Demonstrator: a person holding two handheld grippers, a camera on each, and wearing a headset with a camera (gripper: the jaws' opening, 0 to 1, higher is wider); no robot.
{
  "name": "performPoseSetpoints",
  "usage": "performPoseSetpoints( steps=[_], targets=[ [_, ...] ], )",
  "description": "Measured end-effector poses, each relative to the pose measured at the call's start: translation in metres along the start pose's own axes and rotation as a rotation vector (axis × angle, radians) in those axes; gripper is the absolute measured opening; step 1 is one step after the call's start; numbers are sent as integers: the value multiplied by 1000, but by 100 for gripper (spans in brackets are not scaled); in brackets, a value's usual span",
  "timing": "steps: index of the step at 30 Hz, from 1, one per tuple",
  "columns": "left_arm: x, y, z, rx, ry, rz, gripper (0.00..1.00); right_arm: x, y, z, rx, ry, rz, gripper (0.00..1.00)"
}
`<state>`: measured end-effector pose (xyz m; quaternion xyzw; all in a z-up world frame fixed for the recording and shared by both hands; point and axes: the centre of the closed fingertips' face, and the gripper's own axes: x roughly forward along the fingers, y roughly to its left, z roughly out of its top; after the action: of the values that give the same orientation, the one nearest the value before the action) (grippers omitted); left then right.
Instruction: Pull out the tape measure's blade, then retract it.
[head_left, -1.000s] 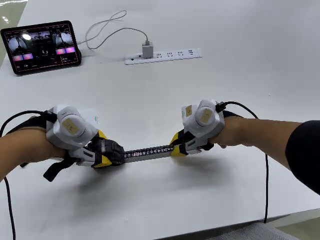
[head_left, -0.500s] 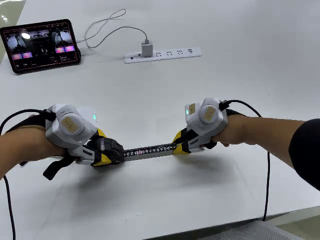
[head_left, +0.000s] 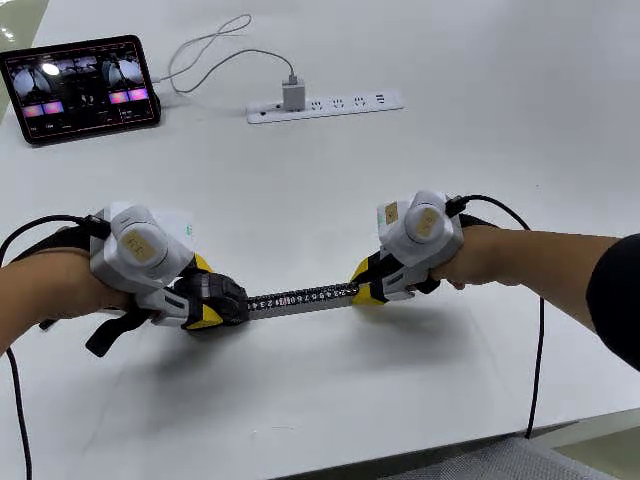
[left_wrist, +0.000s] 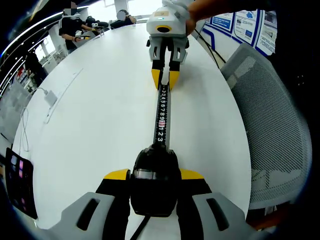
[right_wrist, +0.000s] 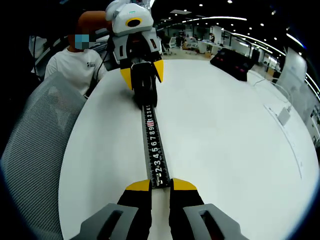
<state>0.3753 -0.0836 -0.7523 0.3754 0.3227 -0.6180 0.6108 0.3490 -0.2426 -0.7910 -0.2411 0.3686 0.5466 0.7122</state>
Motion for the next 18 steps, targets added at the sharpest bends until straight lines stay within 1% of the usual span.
performPoseSetpoints(
  steps=[18],
  targets=[
    [0, 0, 0, -1, -5, 2, 30, -7, 0, -9, 4, 8, -8, 8]
  ],
)
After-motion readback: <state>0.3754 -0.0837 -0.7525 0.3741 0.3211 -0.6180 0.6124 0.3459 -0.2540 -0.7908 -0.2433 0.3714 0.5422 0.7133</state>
